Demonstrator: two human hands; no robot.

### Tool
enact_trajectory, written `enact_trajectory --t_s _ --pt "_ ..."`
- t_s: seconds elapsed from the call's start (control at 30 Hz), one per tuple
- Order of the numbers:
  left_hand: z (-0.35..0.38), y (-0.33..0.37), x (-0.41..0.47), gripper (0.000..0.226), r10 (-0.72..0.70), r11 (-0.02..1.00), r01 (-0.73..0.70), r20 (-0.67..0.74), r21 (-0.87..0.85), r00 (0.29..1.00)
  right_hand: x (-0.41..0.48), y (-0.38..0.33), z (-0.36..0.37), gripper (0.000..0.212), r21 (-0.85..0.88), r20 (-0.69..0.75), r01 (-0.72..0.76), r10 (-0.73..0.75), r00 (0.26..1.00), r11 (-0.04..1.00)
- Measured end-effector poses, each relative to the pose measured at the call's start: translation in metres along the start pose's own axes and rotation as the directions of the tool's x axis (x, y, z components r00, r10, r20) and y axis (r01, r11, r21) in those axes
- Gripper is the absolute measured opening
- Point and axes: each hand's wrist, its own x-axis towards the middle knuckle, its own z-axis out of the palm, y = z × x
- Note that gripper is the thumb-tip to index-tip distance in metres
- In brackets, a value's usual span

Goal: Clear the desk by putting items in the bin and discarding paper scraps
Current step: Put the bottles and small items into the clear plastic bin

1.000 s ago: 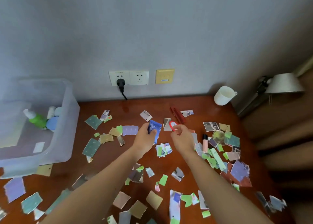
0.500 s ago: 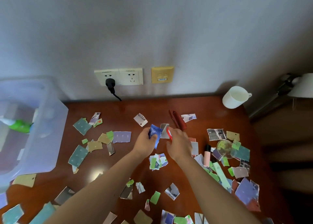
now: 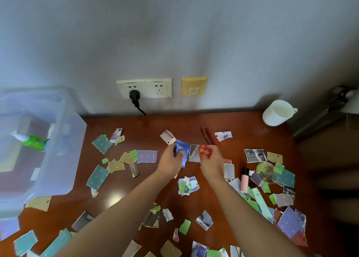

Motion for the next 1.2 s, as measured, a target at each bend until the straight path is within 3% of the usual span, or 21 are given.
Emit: enact_trajectory --t_s 0.1,0.17,0.27,0.5,0.7,0.73,0.8,0.93,1.07,1.2 --pt "-0.020 0.011 -0.010 0.018 0.033 0.994 -0.041 -0.079 -0.106 0.996 -0.016 -0.033 0.006 0.017 0.356 0.108 -0.074 0.038 0.993 0.932" --pt "-0.041 0.017 -0.017 0.018 0.055 0.982 -0.078 -0.134 -0.171 0.989 -0.030 -0.060 0.013 0.014 0.468 0.152 -0.078 0.007 0.988 0.880" --pt "-0.081 0.023 -0.028 0.017 0.116 0.970 -0.157 -0.212 -0.188 0.970 -0.055 -0.100 0.029 0.015 0.566 0.185 -0.042 -0.077 0.980 0.824" --pt "-0.199 0.020 -0.057 0.018 0.182 0.944 -0.271 -0.390 -0.187 0.903 -0.118 -0.189 0.092 0.014 0.600 0.267 0.038 -0.245 0.932 0.799" --pt "-0.304 -0.001 -0.070 0.010 0.217 0.946 -0.303 -0.475 -0.113 0.853 -0.164 -0.253 0.159 0.009 0.482 0.291 0.195 -0.366 0.884 0.854" --pt "-0.319 -0.006 -0.070 0.011 0.214 0.949 -0.298 -0.481 -0.106 0.850 -0.169 -0.261 0.171 0.004 0.422 0.297 0.252 -0.395 0.869 0.871" --pt "-0.345 -0.016 -0.070 0.012 0.183 0.963 -0.255 -0.479 -0.090 0.859 -0.175 -0.274 0.197 0.014 0.262 0.329 0.370 -0.443 0.834 0.891" --pt "-0.379 -0.045 -0.061 0.020 0.057 0.988 -0.115 -0.443 -0.104 0.895 -0.182 -0.290 0.237 0.018 0.034 0.449 0.451 -0.417 0.790 0.892" --pt "-0.394 -0.074 -0.050 0.018 -0.066 0.995 0.042 -0.295 -0.087 0.953 -0.184 -0.291 0.267 0.028 -0.283 0.600 0.601 -0.351 0.719 0.747" --pt "-0.396 -0.102 -0.033 0.019 -0.217 0.976 0.217 -0.007 -0.012 0.976 -0.189 -0.281 0.291 0.040 -0.444 0.667 0.691 -0.304 0.680 0.570"
